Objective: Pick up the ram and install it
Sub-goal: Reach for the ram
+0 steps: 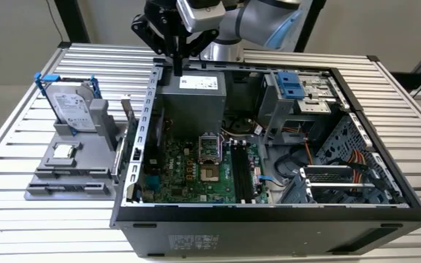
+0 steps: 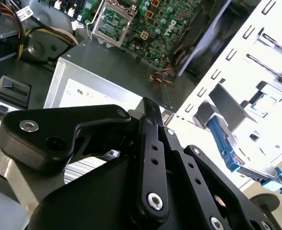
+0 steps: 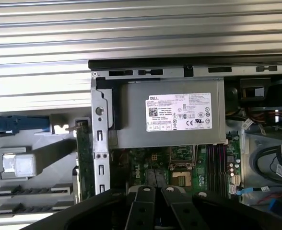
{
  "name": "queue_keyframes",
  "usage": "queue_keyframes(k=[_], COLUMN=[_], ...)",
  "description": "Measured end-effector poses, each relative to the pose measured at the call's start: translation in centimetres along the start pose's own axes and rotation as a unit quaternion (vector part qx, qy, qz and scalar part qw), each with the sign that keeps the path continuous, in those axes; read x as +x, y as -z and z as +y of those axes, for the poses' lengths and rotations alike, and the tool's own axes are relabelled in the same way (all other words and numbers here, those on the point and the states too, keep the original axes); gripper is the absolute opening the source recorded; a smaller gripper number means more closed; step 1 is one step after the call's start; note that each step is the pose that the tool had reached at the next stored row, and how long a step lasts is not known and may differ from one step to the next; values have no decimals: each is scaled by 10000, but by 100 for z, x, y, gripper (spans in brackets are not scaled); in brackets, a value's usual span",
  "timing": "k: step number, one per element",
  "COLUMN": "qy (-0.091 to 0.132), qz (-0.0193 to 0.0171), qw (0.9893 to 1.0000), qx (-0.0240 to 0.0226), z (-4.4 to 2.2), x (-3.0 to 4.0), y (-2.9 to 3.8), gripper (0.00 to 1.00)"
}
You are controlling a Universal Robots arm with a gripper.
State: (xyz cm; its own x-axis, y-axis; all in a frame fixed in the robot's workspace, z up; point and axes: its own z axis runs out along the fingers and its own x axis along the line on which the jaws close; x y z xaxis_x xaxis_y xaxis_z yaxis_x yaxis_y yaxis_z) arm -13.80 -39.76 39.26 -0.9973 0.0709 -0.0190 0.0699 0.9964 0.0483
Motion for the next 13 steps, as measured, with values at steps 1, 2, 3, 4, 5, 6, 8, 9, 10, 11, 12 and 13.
queue_keyframes(k=[1,2,3,4,5,6,8,9,10,11,12,13], qy=[0,0,0,0,1,1,0,0,0,0,0,1], qz=[0,0,0,0,0,0,0,0,0,0,0,0], qw=[10000,10000,10000,10000,10000,10000,10000,10000,10000,10000,10000,10000], qx=[0,0,0,0,0,0,-1,0,0,0,0,0], z=[-1,-2,-3,-4,-5,-6,-8,-9,-10,-11,-11,-12], x=[13,28,44,59,74,91,119,133,144,155,164,174], y=[0,1,1,1,2,2,2,3,3,4,3,4], gripper=[0,0,0,0,0,0,0,0,0,0,0,0])
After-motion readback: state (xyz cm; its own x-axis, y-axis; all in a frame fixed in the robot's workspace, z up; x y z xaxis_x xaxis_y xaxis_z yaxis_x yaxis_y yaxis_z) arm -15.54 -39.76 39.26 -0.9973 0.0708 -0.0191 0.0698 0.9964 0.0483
